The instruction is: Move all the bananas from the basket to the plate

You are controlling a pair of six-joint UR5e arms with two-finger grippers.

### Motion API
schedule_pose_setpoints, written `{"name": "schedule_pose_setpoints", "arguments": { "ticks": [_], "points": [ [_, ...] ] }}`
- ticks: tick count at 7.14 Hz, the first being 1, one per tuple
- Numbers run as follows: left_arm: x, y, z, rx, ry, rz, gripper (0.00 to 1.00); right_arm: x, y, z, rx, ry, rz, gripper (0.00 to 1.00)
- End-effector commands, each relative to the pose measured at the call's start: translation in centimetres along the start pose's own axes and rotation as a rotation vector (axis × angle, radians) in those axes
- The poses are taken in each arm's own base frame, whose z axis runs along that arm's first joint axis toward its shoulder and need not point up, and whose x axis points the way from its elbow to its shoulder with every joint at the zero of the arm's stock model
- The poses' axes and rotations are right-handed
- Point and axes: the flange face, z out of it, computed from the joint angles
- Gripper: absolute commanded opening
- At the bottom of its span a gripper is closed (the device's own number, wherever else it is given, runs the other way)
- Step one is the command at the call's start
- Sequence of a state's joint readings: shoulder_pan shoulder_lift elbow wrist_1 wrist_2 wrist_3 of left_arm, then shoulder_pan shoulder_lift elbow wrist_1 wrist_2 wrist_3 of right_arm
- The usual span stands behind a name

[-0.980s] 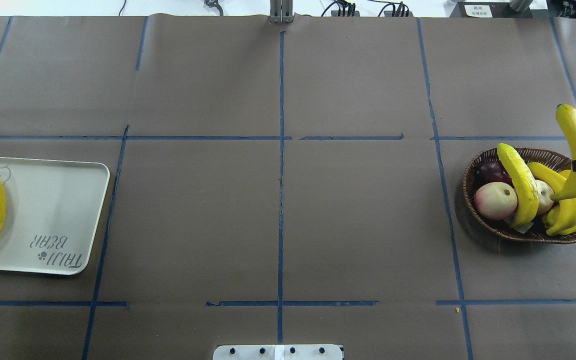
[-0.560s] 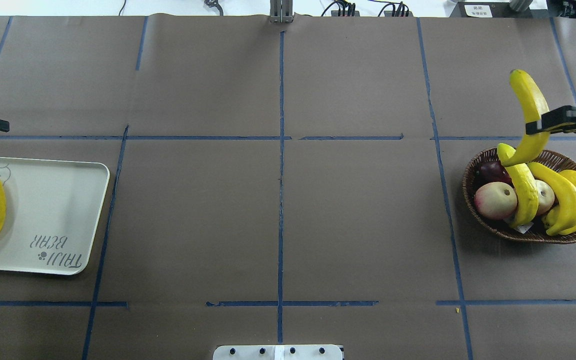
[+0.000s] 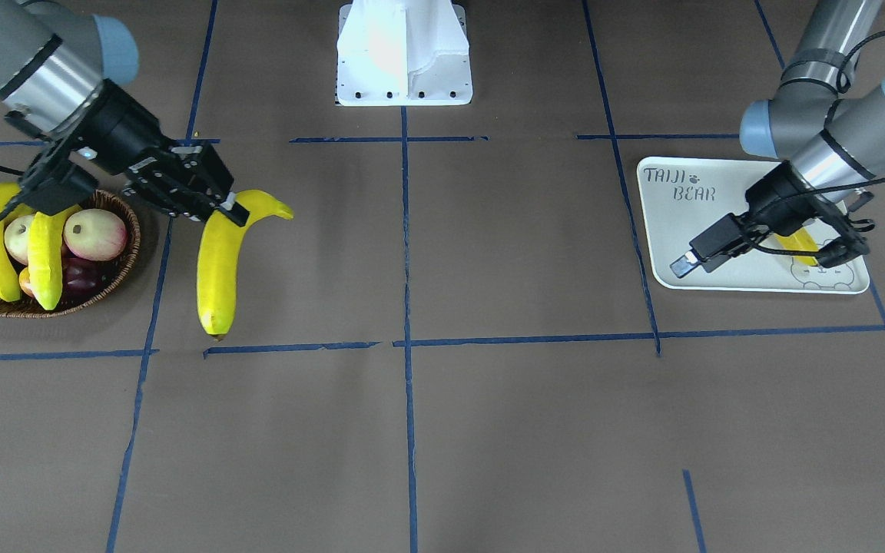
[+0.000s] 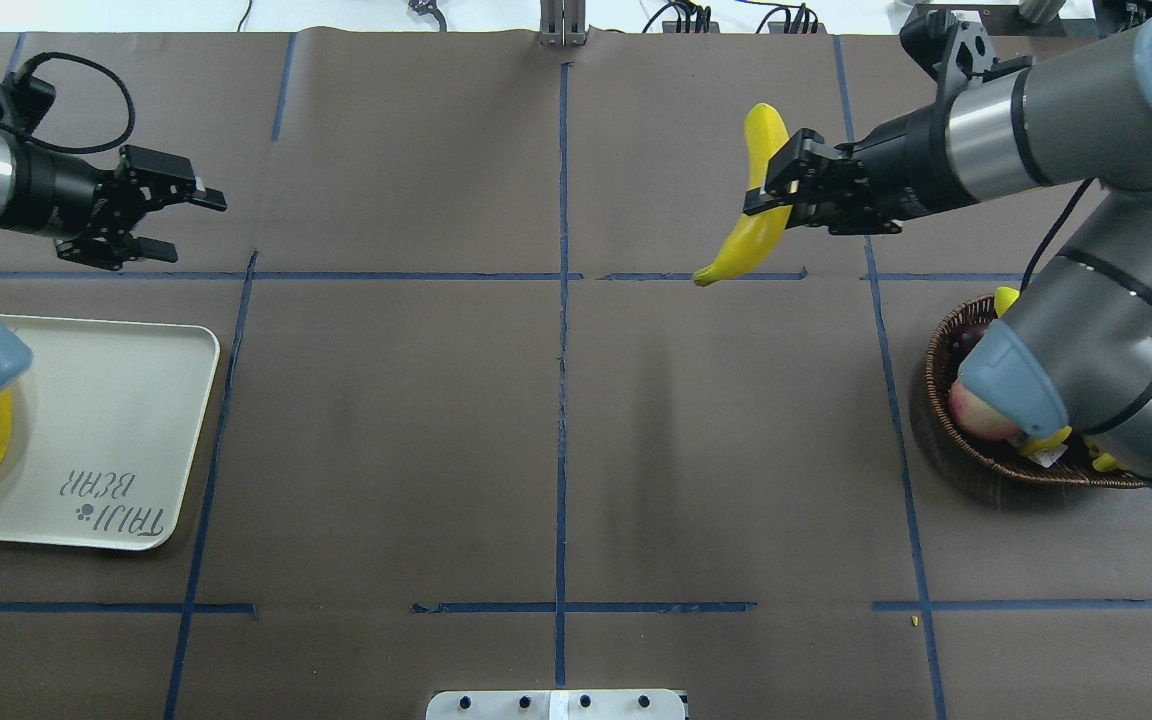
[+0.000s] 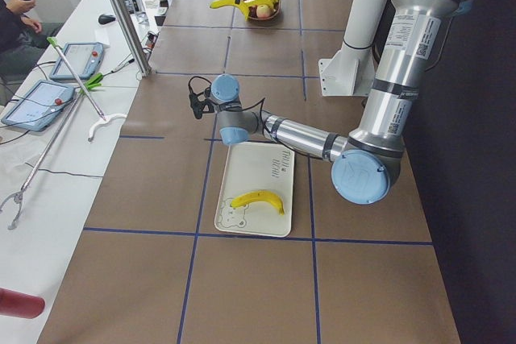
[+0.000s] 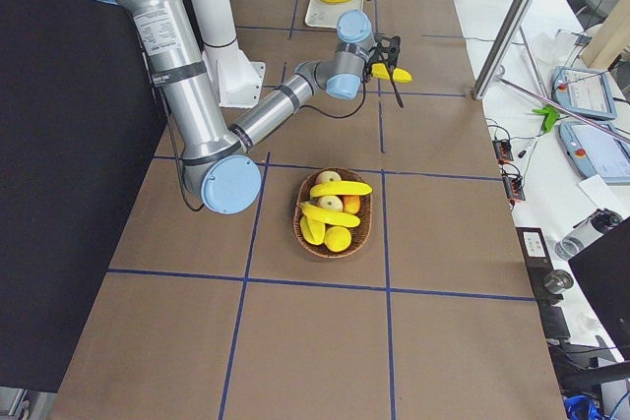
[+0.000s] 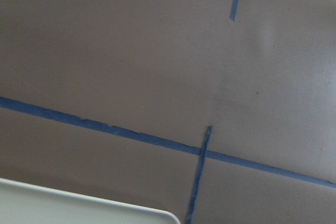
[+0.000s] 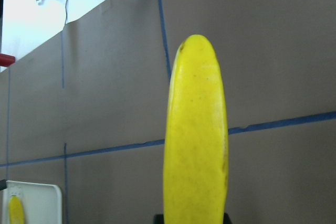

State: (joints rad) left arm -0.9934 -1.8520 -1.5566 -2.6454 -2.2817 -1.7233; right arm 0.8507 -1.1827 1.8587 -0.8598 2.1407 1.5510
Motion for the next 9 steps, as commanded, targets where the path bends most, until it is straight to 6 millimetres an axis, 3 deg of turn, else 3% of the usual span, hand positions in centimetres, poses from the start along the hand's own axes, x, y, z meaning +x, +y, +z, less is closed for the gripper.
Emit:
{"name": "schedule_pose_setpoints", "arguments": {
  "ticks": [1,2,3,4,6,9],
  "points": [
    [10.5,5.4,2.7,-0.06,0.154,-0.143,0.92,-3.7,7.9,4.7,0.048,-0.203,0.067,0.0],
    [13.2,10.7,6.1,-0.11,0.193,-0.135,0.92,-3.8,10.7,6.6,0.034,-0.204,0.053,0.0],
    [16.3,14.2,8.4,-0.123,0.232,-0.119,0.92,-4.4,11.5,7.3,0.017,-0.203,0.027,0.0],
    [17.6,16.5,10.0,-0.122,0.254,-0.116,0.92,-4.4,13.5,8.2,-0.016,-0.2,0.003,0.0],
    [18.4,17.3,10.6,-0.134,0.262,-0.111,0.92,-4.3,15.4,9.4,-0.05,-0.184,-0.003,0.0],
    [17.7,21.5,13.2,-0.175,0.249,-0.107,0.9,-4.6,15.7,9.4,-0.055,-0.19,-0.008,0.0]
  ]
}}
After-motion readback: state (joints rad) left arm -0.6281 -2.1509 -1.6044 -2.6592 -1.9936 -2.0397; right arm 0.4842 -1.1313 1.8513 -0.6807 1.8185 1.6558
